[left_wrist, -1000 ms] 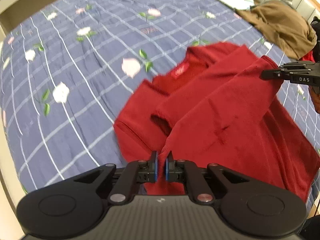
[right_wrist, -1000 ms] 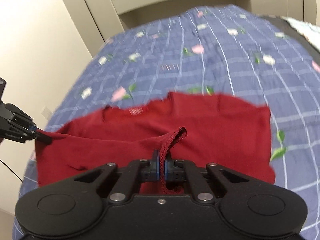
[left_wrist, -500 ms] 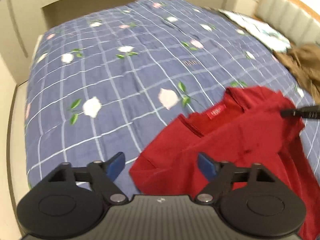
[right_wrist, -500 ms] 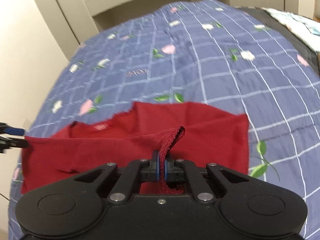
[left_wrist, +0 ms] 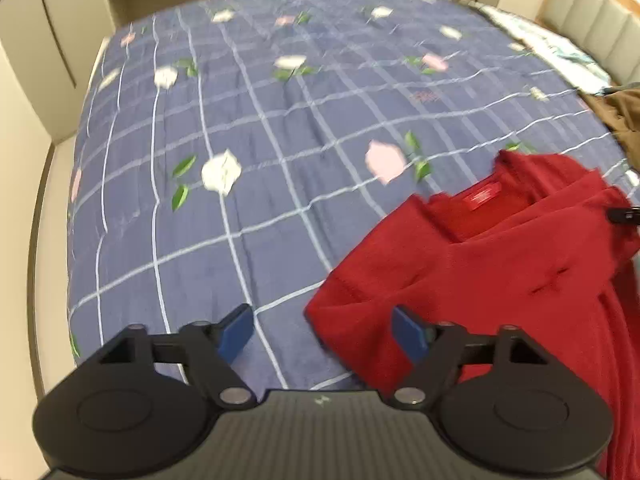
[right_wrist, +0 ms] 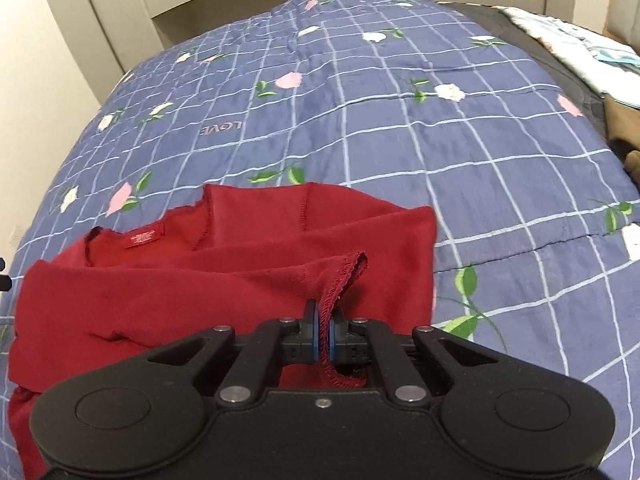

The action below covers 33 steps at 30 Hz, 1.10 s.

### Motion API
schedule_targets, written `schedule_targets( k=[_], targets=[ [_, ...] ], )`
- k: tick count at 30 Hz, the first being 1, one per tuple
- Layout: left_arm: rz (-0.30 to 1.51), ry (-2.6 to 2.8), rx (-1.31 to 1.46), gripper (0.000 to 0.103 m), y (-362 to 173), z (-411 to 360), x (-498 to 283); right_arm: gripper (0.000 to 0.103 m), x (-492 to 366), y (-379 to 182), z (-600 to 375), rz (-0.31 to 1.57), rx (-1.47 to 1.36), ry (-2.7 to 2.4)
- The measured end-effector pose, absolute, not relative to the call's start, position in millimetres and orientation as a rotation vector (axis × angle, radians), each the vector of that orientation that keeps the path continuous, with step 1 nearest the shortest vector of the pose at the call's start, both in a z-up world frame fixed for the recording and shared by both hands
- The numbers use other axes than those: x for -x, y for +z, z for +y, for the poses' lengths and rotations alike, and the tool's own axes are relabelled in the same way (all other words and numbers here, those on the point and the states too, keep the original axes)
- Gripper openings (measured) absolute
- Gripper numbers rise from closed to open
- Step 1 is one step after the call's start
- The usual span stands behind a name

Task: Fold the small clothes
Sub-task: 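Lower the held cuff onto the sweater body and open the right gripper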

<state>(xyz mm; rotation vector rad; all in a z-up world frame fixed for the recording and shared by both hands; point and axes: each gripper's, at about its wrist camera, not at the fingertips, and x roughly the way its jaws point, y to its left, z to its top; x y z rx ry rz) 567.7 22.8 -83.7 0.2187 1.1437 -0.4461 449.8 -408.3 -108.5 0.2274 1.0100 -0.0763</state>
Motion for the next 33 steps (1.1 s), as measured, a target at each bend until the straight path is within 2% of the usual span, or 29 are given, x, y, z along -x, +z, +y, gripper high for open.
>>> schedule_targets(
  k=[5,7,8,11,15,22,23,24,25,26,27,28,33],
  targets=[
    [1.223,-0.435,-0.081,0.070,-102.5,29.7,-580.6,0.004,-444.6,-110.3,-412.2,0.997,-0.243,-0.105],
    [1.255,-0.441,-0.034,0.047,-110.1,29.5,-583.6,0.004,-443.3,-110.4,-411.5,0.995,-0.239,-0.098],
    [1.272,-0.438,-0.020,0.012,-113.8,28.9,-585.1,0.004,-442.9,-110.2,-411.1,0.995,-0.235,-0.096],
    [1.246,-0.370,-0.007,0.004,-110.8,30.3,-583.2,0.004,-442.8,-107.4,-411.4,0.990,-0.238,-0.093],
    [1.192,-0.331,-0.006,0.002,-98.7,36.5,-579.5,0.004,-441.4,-97.8,-408.5,0.967,-0.177,-0.102],
    [1.195,-0.305,0.022,0.004,-109.2,35.7,-576.6,0.004,-446.5,-111.1,-407.4,0.998,-0.158,-0.121],
    [1.196,-0.311,0.057,0.010,-107.3,38.2,-573.8,0.004,-446.5,-111.3,-406.5,0.994,-0.154,-0.116],
    [1.189,-0.311,0.083,0.027,-104.1,41.3,-569.3,0.005,-445.4,-110.8,-406.7,0.988,-0.155,-0.111],
    [1.180,-0.318,0.105,0.037,-100.4,44.4,-564.0,0.007,-444.6,-109.7,-407.5,0.981,-0.161,-0.105],
    [1.165,-0.324,0.121,0.058,-96.5,47.0,-557.6,0.014,-443.3,-108.8,-408.6,0.976,-0.167,-0.098],
    [1.141,-0.333,0.134,0.070,-91.1,49.6,-548.2,0.017,-441.8,-108.0,-409.4,0.973,-0.173,-0.095],
    [1.126,-0.344,0.147,0.073,-87.6,51.5,-540.2,0.023,-439.5,-107.1,-411.0,0.970,-0.182,-0.093],
    [1.199,-0.374,0.254,0.073,-97.2,50.4,-508.6,0.029,-430.7,-106.0,-413.0,0.964,-0.219,-0.086]
  ],
)
